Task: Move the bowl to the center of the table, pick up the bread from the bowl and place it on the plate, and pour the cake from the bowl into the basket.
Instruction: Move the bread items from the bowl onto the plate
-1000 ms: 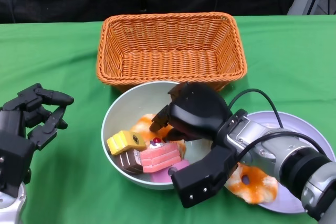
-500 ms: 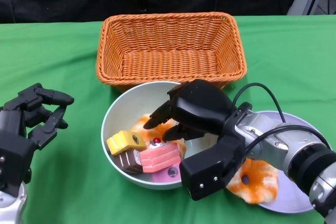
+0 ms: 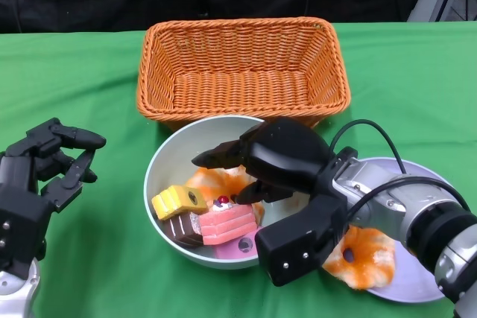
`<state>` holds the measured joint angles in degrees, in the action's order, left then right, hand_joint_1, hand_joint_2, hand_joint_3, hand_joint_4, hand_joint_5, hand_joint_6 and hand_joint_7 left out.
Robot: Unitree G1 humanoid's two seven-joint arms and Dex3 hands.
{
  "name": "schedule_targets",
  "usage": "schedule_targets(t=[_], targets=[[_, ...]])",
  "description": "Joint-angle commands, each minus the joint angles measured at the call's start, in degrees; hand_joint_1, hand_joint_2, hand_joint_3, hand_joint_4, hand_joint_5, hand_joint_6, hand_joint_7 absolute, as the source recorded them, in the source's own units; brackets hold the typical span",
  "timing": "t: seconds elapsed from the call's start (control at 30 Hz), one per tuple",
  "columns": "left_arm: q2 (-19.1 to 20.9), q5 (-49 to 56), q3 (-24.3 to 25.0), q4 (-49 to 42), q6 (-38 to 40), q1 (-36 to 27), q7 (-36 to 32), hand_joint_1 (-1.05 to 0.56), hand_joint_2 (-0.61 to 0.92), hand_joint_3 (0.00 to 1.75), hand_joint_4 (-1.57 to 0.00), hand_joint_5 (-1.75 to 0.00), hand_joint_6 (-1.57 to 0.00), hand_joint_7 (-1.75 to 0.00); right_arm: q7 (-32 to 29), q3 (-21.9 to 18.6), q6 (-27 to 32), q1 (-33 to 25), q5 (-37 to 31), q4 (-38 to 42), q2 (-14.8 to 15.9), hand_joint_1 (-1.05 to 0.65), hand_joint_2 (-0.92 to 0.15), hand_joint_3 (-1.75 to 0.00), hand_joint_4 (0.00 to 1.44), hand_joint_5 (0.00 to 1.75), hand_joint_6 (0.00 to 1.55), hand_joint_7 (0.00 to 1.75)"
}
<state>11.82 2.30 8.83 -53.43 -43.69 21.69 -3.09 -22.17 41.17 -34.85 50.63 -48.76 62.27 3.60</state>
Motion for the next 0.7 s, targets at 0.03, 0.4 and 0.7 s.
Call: schedule_targets(t=[0.03, 0.4, 0.7], targets=[[0.6, 0.4, 0.4, 0.1, 0.0, 0.4, -1.9, -0.15, 0.92, 0.34, -0.86, -1.33, -0.87, -0.89, 0.2, 0.0, 0.8, 2.0, -0.2, 0.8, -0.7, -0.47, -0.83, 0.0, 0.72, 0.02, 0.57, 0.02], [1.3, 0.6, 0.6, 1.5, 1.0, -0.2, -3.2, -0.13, 0.92, 0.37, -0.85, -1.36, -0.88, -0.92, 2.8, 0.0, 3.2, 3.4, 0.2, 3.9, -3.7, -0.5, -0.81, 0.0, 0.73, 0.02, 0.63, 0.02], [1.2, 0.6, 1.0, 3.8, 0.4, -1.0, -4.7, -0.12, 0.92, 0.38, -0.82, -1.37, -0.85, -0.97, 5.7, 0.4, 5.2, 4.7, 0.0, 6.4, -6.1, -0.55, -0.84, -0.01, 0.73, 0.01, 0.62, 0.0]])
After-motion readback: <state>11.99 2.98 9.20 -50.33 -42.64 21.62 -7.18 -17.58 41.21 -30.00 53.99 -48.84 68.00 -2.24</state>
